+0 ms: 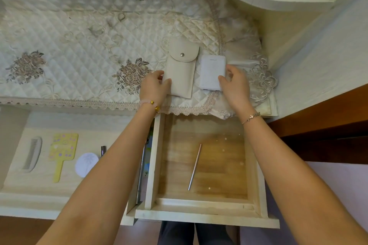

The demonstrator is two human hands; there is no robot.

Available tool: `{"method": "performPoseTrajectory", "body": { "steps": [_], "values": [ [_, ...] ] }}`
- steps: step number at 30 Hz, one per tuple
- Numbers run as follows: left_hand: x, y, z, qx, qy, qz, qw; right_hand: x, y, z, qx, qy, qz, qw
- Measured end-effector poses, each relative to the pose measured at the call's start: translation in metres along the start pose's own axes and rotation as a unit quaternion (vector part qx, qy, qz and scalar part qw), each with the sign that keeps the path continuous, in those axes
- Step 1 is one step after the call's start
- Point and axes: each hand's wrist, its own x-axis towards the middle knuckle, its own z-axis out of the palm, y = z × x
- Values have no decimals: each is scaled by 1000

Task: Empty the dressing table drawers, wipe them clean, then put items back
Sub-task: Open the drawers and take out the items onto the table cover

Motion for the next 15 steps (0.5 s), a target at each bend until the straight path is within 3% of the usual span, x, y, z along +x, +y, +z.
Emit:
{"method": "performPoseTrajectory", "body": {
  "steps": [3, 7, 15],
  "values": [
    [-9, -6, -8, 116, 19, 80, 990, -13, -5, -13, -78, 28, -79, 993],
    [-34, -11, -20, 234, 59, 222, 945, -36, -1, -25, -117, 45, -138, 982],
    [-104, -26, -30, 307, 69, 261, 912, -105, 23, -39, -189, 46, -174, 965]
  ]
}}
